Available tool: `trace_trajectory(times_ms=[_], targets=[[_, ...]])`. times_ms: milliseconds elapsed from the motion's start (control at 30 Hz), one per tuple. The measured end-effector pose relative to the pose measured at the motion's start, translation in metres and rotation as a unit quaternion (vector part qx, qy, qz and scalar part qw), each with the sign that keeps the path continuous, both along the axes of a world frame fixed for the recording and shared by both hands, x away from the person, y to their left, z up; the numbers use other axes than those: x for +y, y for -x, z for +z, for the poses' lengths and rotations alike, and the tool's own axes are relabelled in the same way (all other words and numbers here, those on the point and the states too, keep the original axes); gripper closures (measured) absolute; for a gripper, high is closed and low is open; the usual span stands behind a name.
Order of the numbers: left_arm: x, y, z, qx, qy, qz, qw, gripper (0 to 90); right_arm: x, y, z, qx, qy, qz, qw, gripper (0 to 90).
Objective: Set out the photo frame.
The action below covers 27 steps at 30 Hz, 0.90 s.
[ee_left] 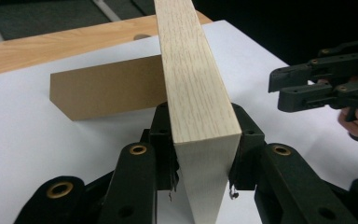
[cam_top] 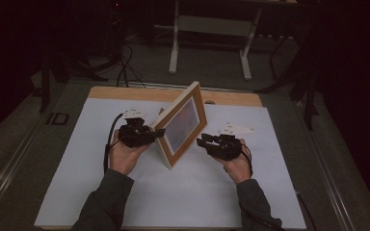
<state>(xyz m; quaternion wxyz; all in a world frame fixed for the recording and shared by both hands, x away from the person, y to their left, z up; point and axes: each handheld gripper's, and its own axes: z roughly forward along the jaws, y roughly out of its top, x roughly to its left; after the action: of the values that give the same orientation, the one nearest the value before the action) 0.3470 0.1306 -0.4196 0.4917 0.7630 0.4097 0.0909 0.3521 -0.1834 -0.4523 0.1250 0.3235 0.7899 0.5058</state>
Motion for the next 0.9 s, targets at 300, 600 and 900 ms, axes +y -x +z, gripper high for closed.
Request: trace_trajectory(times_ms=[300,600,900], targets=[[0.006,0.000,0.001,0.003,0.010,-0.042,0.9991,70.7,0.001,-0.001,0.002,-0.004,-0.001,-0.005,1.0000,65.9],[0.016,-0.003,-0.001,0.021,0.020,-0.081,0.9963,70.8,0.000,-0.003,0.002,-0.004,0.002,-0.010,0.9999,65.7],[0.025,-0.010,0.002,0.037,0.008,-0.113,0.9929,71.1,0.002,-0.010,0.001,-0.008,0.036,-0.022,0.9991,64.6]])
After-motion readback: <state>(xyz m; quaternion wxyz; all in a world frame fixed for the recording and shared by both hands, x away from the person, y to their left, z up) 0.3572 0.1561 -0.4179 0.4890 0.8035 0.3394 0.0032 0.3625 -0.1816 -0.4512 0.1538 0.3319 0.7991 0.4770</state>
